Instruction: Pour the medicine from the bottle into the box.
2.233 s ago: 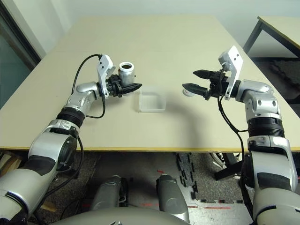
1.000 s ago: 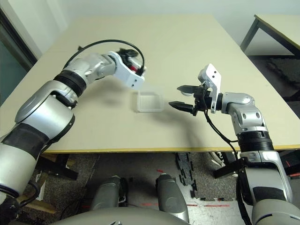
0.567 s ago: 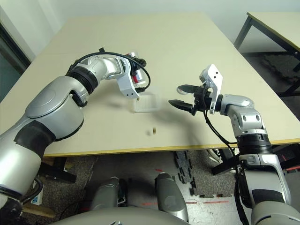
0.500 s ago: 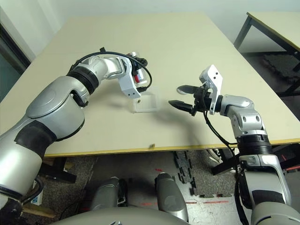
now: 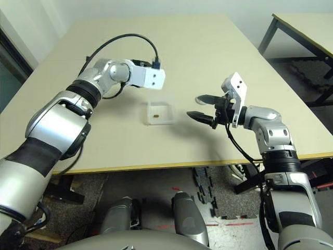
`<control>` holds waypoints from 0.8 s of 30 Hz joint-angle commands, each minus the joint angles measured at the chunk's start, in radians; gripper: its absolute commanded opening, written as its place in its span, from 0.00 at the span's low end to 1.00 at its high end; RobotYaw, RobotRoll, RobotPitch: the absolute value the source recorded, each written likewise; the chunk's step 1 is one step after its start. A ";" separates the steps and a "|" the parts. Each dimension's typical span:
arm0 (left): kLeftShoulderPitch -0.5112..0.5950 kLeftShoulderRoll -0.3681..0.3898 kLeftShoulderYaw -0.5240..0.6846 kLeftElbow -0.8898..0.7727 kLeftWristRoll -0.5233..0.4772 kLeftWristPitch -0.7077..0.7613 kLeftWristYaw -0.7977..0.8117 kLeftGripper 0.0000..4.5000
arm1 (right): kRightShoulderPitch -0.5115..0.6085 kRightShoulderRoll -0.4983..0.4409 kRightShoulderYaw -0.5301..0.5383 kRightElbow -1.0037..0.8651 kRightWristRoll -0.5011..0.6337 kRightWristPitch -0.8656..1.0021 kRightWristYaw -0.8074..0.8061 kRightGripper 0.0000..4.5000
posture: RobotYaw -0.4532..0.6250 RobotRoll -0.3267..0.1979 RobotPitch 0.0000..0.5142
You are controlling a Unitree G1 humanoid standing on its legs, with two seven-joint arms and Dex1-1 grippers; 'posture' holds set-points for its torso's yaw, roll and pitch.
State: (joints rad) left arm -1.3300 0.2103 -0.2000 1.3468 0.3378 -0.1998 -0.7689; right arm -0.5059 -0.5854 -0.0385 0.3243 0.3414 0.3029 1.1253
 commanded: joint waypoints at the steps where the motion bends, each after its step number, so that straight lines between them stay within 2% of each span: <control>1: 0.030 0.002 0.129 -0.040 -0.148 0.112 -0.039 0.60 | -0.018 0.001 -0.001 0.026 -0.001 -0.014 0.005 1.00 | 0.17 0.62 0.07; 6: 0.077 0.019 0.277 -0.087 -0.289 0.231 0.020 0.60 | -0.036 -0.004 0.014 0.046 -0.015 -0.032 0.023 1.00 | 0.19 0.62 0.07; 9: 0.115 0.033 0.328 -0.120 -0.339 0.261 0.057 0.60 | -0.046 -0.007 0.023 0.057 -0.023 -0.040 0.034 1.00 | 0.20 0.62 0.07; 17: 0.287 0.061 0.383 -0.258 -0.412 0.246 0.131 0.60 | -0.057 -0.010 0.039 0.073 -0.039 -0.061 0.056 1.00 | 0.20 0.62 0.08; 24: 0.414 0.037 0.394 -0.353 -0.447 0.218 0.173 0.60 | -0.064 0.003 0.050 0.089 -0.055 -0.078 0.067 1.00 | 0.21 0.62 0.08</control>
State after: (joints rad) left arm -0.9302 0.2528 0.1880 1.0203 -0.0889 0.0345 -0.6091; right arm -0.5585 -0.5831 -0.0043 0.4003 0.2945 0.2361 1.1843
